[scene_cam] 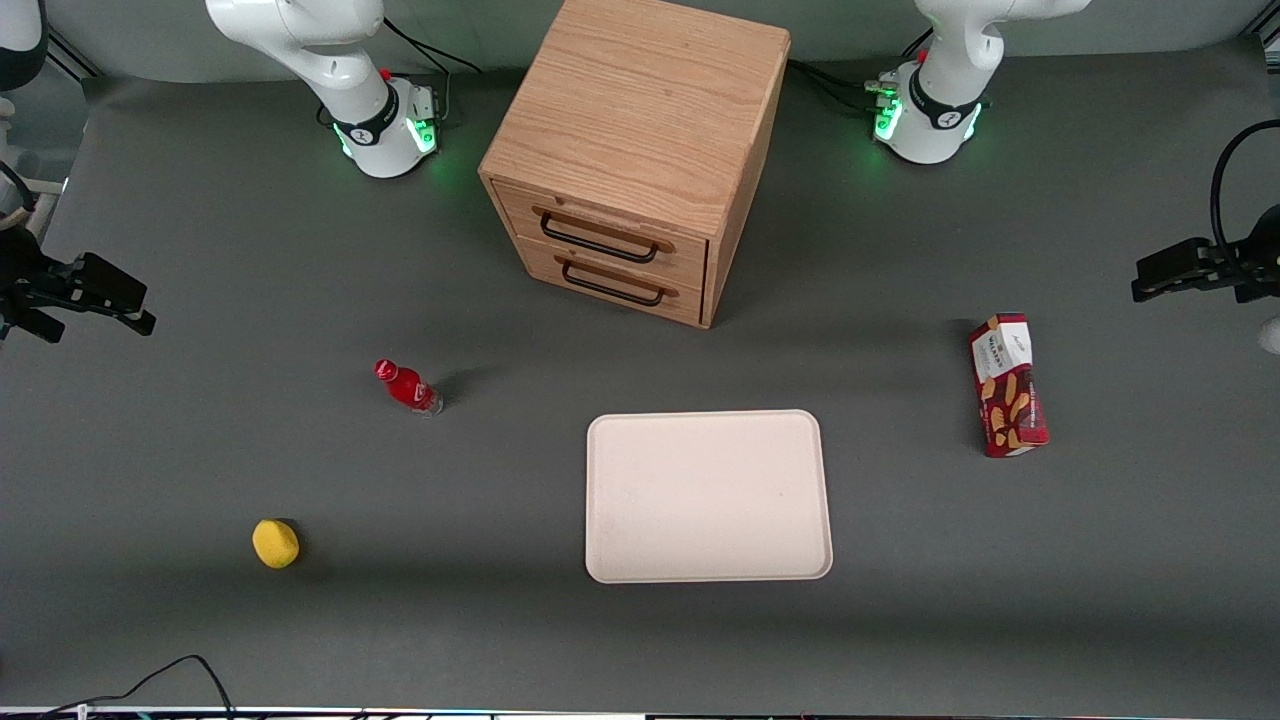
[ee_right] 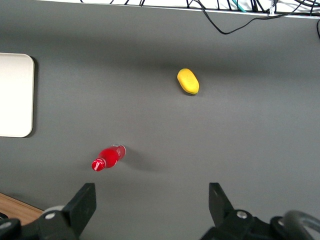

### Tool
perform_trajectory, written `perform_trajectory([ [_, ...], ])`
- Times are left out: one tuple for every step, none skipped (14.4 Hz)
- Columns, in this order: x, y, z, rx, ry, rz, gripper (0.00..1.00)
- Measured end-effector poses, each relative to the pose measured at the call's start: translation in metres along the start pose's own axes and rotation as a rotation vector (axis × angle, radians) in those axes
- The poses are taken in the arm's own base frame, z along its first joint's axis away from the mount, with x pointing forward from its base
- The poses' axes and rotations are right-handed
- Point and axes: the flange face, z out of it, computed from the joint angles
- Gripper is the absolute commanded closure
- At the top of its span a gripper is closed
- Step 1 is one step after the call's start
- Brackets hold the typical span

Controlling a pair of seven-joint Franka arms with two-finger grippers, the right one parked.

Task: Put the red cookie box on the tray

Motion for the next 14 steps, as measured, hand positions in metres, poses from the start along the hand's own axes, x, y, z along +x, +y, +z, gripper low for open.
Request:
perform_trajectory([
  [0.000, -0.001, 0.000, 0.000, 0.001, 0.005, 0.00],
  [0.000, -0.002, -0.002, 0.001, 0.005, 0.016, 0.00],
  [-0.001, -0.006, -0.005, 0.003, 0.012, 0.017, 0.00],
  [-0.002, -0.012, -0.008, 0.004, 0.019, 0.017, 0.00],
  [-0.003, -0.021, -0.011, 0.001, 0.025, 0.027, 0.00],
  [-0.004, -0.033, -0.012, -0.007, 0.028, 0.061, 0.00],
  [-0.005, -0.045, -0.012, -0.019, 0.031, 0.117, 0.00],
  [-0.006, -0.056, -0.012, -0.032, 0.034, 0.172, 0.00],
  [-0.008, -0.066, -0.011, -0.050, 0.040, 0.201, 0.00],
  [-0.009, -0.073, -0.011, -0.068, 0.045, 0.213, 0.00],
  [-0.009, -0.079, -0.011, -0.078, 0.048, 0.218, 0.00],
  [-0.009, -0.084, -0.010, -0.078, 0.050, 0.218, 0.00],
  [-0.009, -0.086, -0.009, -0.078, 0.052, 0.217, 0.00],
  [-0.008, -0.086, -0.009, -0.078, 0.051, 0.218, 0.00],
])
